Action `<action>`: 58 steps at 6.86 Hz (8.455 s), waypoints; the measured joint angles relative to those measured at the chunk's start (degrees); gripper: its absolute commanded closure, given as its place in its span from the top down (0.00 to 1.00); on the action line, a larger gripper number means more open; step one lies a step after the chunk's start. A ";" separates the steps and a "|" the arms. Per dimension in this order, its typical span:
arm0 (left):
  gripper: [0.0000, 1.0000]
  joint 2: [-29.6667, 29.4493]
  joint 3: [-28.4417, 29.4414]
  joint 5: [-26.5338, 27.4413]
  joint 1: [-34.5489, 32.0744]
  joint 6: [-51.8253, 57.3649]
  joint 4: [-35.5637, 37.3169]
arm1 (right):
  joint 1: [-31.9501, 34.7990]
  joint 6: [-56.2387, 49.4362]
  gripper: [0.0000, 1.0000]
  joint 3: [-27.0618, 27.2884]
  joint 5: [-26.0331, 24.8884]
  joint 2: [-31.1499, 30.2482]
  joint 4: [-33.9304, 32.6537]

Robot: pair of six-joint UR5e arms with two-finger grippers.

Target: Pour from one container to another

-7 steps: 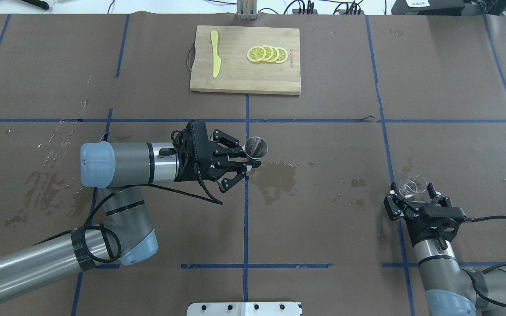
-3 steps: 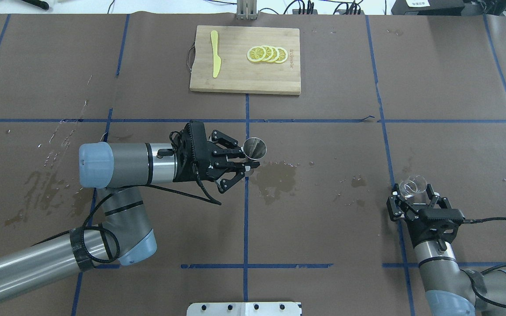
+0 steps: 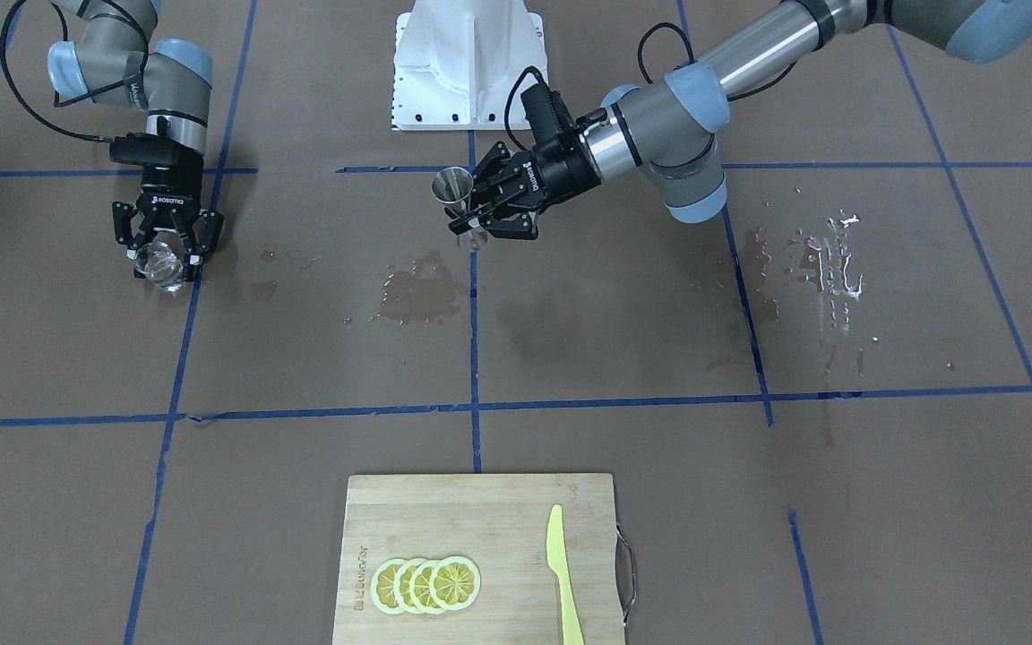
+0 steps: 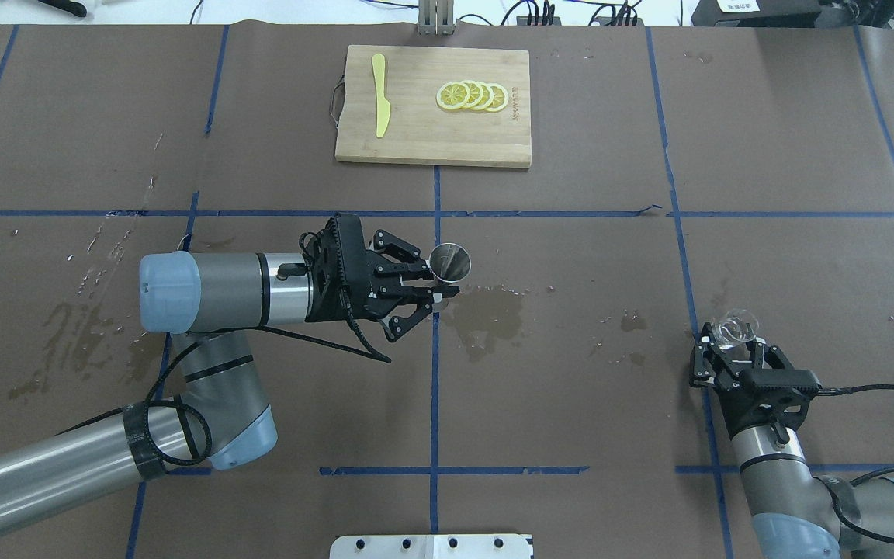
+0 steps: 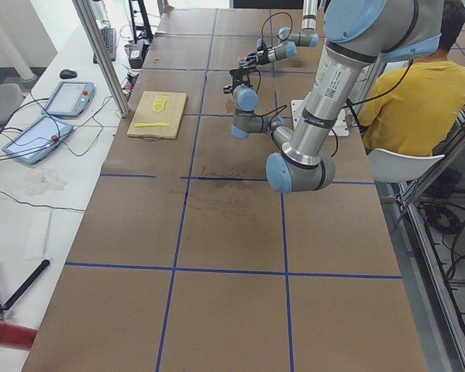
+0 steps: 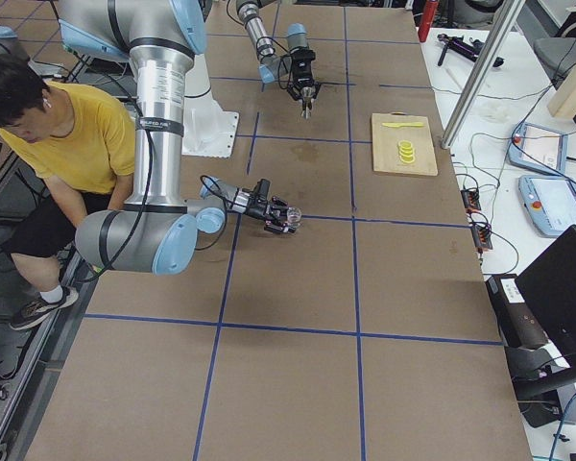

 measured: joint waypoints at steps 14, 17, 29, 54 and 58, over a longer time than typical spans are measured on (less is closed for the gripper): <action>0.00 -0.88 2.66 -0.75 -2.81 2.46 0.49 | 5.83 -27.56 0.00 5.17 1.16 3.78 13.59; 0.00 -0.88 2.72 -0.72 -2.77 2.48 0.50 | 8.29 -41.08 0.00 9.46 3.82 7.05 13.50; 0.00 -0.79 2.73 -0.40 -2.64 2.55 0.50 | 7.70 -61.36 0.00 12.39 3.37 37.59 -22.34; 0.00 -0.73 2.64 -0.30 -2.77 2.49 0.35 | 7.41 -77.40 0.00 16.24 1.80 42.60 -34.74; 0.00 -0.67 2.64 -0.35 -2.95 1.23 0.24 | 10.80 -73.03 0.00 16.18 5.95 39.33 -26.64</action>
